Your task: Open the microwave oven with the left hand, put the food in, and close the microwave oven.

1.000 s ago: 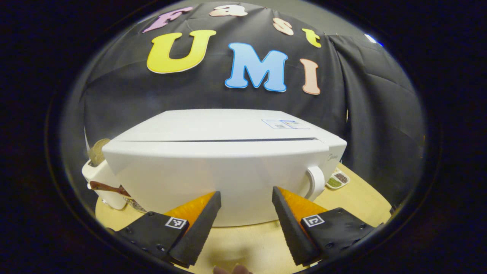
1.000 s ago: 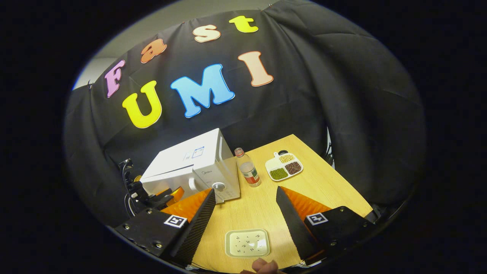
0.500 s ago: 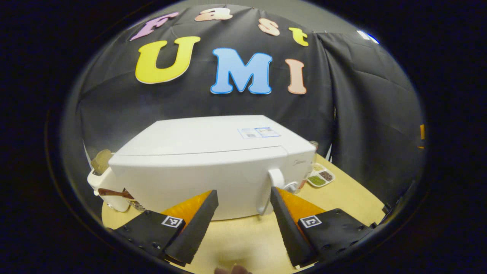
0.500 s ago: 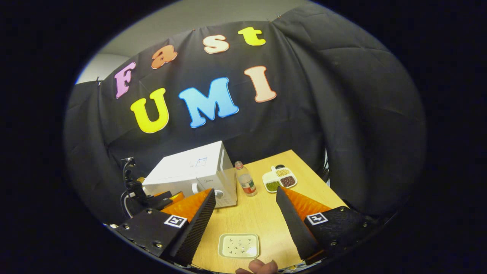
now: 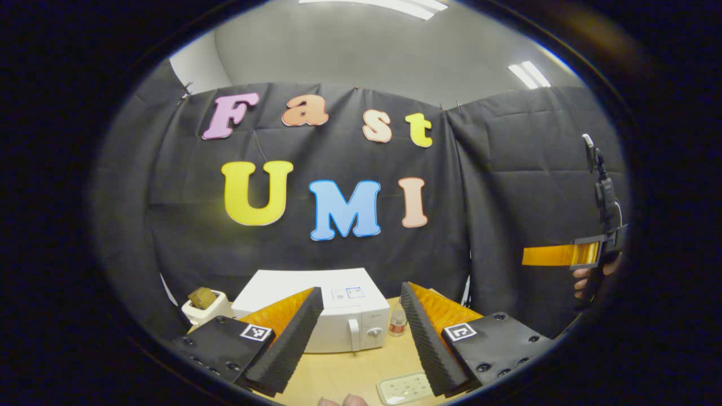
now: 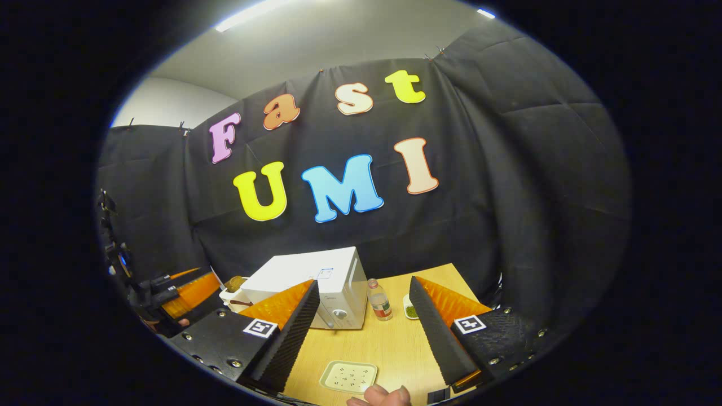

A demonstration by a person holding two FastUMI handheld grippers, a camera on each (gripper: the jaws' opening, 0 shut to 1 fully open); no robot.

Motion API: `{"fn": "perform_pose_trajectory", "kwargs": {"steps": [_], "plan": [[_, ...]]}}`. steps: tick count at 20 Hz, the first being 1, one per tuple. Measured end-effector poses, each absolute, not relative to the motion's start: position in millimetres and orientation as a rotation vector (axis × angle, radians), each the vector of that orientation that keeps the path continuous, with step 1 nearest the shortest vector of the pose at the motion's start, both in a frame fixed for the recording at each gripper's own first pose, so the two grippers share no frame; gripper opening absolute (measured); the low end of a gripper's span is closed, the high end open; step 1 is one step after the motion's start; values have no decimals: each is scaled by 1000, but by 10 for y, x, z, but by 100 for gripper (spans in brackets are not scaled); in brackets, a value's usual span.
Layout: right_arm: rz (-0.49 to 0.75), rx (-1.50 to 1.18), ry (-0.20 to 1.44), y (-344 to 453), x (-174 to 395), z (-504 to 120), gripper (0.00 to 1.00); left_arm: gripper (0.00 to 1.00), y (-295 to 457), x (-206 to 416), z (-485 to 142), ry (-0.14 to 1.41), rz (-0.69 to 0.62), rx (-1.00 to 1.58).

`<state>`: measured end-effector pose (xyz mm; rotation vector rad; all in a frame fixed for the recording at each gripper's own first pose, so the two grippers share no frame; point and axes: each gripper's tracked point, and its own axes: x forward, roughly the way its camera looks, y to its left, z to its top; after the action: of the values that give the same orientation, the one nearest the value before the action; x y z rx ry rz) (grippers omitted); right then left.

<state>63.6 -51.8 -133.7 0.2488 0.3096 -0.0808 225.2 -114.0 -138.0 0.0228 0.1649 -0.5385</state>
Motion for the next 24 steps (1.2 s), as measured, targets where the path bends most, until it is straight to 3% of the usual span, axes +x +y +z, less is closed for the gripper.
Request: {"fn": "perform_pose_trajectory", "kwargs": {"steps": [1,7,9,12,13,15,16,24], "plan": [[-79,225,299,-565,611,-1258,98,91,-1120,2119,-1241,155,-519,3],[-91,75,177,-684,423,-644,98,94,-721,1357,-466,89,-366,13],[-53,96,142,-502,355,-426,98,93,-600,1283,-178,33,-325,39],[-88,62,74,-402,347,-197,98,94,-477,1230,77,-19,-268,43],[-88,58,61,-285,336,-164,98,99,-452,1182,108,-26,-270,37],[-56,51,27,-58,333,-92,93,96,-336,1102,85,-26,-265,23],[-64,37,21,-22,347,-88,98,94,-258,1073,-6,-5,-261,14],[13,42,48,597,575,-158,98,94,462,1116,-230,35,-186,-55]]}}
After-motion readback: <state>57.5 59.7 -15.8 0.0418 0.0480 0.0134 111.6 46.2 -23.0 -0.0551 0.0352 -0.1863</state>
